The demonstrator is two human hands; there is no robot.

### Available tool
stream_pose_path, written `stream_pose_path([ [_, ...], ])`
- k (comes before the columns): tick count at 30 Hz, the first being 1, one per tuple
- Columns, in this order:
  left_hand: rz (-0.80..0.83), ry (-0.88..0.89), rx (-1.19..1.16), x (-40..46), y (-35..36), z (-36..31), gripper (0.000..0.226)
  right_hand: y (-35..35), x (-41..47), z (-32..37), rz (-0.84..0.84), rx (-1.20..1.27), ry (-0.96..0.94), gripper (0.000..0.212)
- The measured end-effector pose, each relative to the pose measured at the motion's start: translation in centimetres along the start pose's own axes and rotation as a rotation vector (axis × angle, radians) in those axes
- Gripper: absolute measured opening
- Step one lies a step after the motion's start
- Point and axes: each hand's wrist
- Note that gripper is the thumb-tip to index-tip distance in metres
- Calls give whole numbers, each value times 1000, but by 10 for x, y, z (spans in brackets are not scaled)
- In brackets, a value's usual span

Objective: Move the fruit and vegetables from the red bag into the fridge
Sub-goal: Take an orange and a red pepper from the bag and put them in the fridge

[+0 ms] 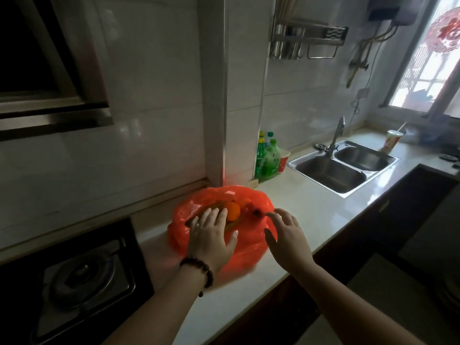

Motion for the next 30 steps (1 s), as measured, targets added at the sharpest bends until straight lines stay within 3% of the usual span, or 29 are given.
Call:
stream_pose_path([
  [10, 121, -2, 35, 64, 73, -1, 59, 58, 58, -63, 119, 24, 38, 50],
  [19, 185, -35, 78, 118, 132, -8, 59, 121, 145, -98, 270, 2, -251, 48],
  [23, 114, -59, 64, 145, 157, -13, 50, 140, 185, -125, 421, -52, -442, 46],
  [26, -2, -27, 73, 173, 174, -15, 43, 147, 207, -151, 487, -43, -462, 47],
  [30, 89, -180, 142, 205, 194, -11, 55, 155, 230, -187, 577, -13, -442, 47],
])
Point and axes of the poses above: each hand's wrist, its own x-axis towards the middle knuckle, its own y-axis out of the palm, z = x × y, and after that the axes turned 6 degrees about -y, right-handed
